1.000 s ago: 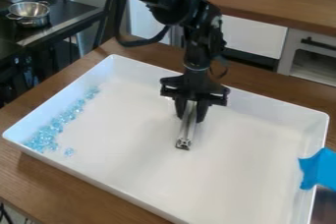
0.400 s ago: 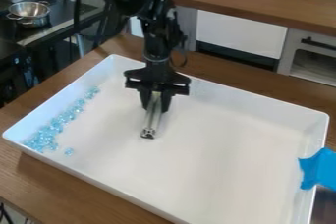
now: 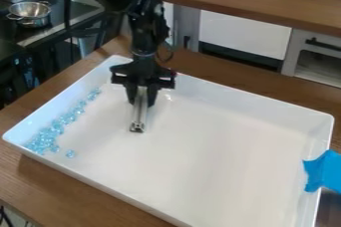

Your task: Sweep into pile

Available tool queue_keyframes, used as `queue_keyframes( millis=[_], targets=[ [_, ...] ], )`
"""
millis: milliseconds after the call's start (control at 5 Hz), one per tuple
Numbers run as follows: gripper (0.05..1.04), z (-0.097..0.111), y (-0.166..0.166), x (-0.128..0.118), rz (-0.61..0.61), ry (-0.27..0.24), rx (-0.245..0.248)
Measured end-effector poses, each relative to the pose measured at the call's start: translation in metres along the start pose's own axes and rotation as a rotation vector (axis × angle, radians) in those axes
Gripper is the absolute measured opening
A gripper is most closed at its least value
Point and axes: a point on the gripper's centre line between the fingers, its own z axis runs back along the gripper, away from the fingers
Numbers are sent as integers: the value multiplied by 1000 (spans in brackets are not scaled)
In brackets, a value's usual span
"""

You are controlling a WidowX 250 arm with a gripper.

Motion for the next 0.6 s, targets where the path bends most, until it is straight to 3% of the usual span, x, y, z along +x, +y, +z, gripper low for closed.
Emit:
queue_keyframes(
  millis=[400,600],
  targets=[
    [384,-5,30,4,119,21,16],
    [384,-6,40,2,106,-17,16]
  ],
)
